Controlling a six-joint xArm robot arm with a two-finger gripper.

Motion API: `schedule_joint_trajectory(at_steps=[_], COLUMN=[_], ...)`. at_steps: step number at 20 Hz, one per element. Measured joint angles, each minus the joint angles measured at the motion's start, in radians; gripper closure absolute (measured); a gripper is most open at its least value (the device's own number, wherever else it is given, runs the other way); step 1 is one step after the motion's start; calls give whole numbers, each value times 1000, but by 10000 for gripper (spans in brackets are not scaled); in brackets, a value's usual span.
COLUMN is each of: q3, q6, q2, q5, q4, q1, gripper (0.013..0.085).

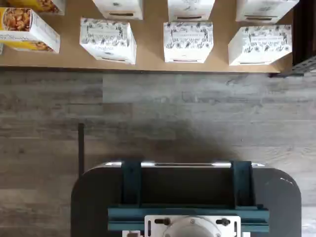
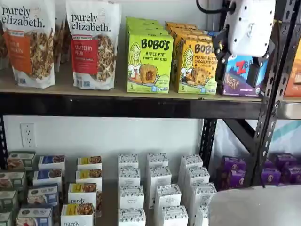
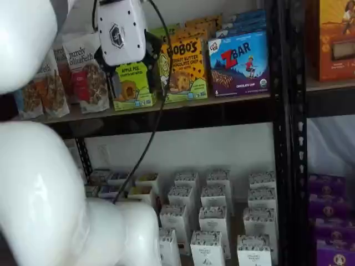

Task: Pick the green box on the top shelf, the fourth from the left

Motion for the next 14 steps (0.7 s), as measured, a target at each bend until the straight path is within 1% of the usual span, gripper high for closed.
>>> schedule_joint_trajectory(at_steps=[1,2,3,4,10,14], q3=[4,22,31,35,37,43], q6=[-6,-28,-43,-49,-46,-23], q2=[-5,-23,-34,-39,-41,-48], q5=[-7,-34,-51,-59,-67,-94], q4=[10,52,79,90,91,76], q1=[-9,-49,-74,-82,-77,-45], gripper=[130,130,130,130,130,130])
